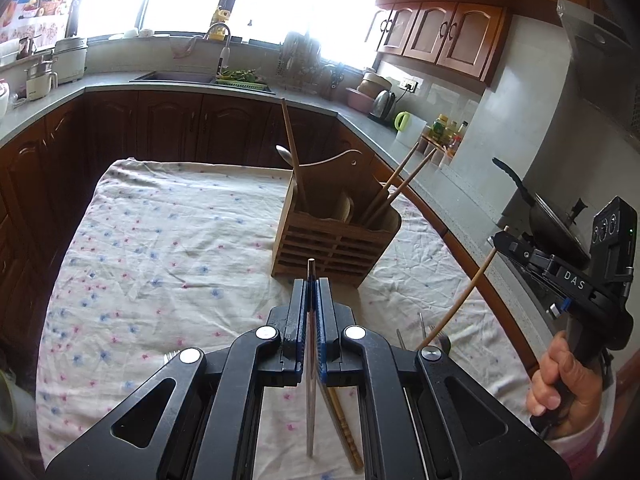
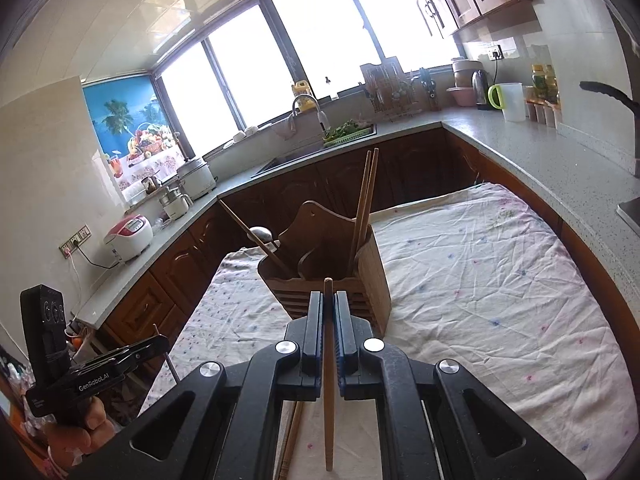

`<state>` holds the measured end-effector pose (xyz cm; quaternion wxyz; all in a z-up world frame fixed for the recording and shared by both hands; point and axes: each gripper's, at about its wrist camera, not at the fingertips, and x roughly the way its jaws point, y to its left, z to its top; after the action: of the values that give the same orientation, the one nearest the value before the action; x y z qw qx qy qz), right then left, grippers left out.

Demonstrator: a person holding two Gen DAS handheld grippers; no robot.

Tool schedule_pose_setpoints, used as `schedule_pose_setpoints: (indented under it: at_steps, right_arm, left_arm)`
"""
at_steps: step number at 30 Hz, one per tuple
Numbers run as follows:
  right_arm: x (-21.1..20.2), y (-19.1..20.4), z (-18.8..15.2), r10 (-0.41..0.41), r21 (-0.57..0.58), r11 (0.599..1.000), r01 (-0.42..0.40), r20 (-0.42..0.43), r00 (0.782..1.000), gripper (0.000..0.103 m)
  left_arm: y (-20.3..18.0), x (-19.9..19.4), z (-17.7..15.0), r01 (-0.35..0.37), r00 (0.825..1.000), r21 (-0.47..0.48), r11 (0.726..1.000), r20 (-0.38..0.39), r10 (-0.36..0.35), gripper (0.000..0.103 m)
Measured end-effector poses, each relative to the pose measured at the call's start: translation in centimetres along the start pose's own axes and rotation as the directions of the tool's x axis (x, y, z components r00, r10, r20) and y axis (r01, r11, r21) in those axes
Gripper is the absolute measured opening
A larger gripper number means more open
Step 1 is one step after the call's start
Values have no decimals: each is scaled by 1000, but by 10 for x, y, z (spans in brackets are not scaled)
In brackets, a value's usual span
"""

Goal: Organize utensils
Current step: 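Grasp and lift the steel chopstick with the left tool while the right tool lifts a wooden chopstick, then carry the steel chopstick with the left tool over the holder while the right tool carries its wooden chopstick there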

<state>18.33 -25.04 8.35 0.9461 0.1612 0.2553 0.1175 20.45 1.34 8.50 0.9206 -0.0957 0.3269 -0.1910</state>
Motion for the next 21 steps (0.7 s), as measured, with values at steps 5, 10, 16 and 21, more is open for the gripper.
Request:
schedule_pose_setpoints:
  at_steps: [5,10,16,21]
  right_arm:
    - [-8,4,15,0,-12,1000,1,45,999,5]
    - [-12,6,29,-1,-22,1000,3,83,997,5]
    - [-13,7,43,-4,-34,999,8,115,993,5]
    - [-15,6,51,-5,-33,999,10,139,990,5]
  left_arm:
    - [0,-9,13,6,999,-3,1000,52,-6,3]
    - [0,-13,28,4,995,-4,1000,97,-4,3]
    - [-1,-16,47,-2,990,1,1000,139,2,3]
    - [0,-19,57,-4,986,3,1000,168,4,3]
